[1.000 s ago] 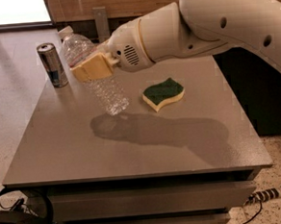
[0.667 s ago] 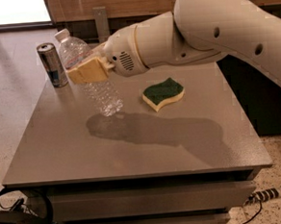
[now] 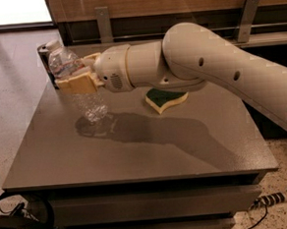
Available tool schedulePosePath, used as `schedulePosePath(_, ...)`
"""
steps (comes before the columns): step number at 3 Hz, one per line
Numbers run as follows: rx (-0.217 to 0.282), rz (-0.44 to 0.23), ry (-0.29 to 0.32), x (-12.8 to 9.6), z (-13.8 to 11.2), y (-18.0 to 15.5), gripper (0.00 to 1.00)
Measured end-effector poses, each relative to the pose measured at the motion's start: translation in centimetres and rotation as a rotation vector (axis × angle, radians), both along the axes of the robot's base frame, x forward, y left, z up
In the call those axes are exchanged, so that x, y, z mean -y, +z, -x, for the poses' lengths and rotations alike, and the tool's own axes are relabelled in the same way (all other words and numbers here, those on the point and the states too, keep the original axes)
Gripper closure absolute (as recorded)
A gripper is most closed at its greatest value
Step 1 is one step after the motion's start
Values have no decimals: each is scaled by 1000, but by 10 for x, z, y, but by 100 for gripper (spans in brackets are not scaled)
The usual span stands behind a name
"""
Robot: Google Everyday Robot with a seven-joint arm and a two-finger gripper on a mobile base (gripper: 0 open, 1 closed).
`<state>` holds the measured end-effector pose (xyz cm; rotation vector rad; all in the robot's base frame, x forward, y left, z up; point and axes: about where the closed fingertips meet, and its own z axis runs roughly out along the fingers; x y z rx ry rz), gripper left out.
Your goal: Place water bottle upright
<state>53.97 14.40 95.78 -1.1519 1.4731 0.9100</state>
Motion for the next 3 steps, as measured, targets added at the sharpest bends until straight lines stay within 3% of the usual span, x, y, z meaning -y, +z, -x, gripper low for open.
schedulePosePath(1, 28, -87, -10, -1, 2, -13, 100)
schedulePosePath(2, 49, -169, -61, 15, 11, -22, 100)
schedulePosePath(3, 59, -202, -95, 26, 15, -30, 100)
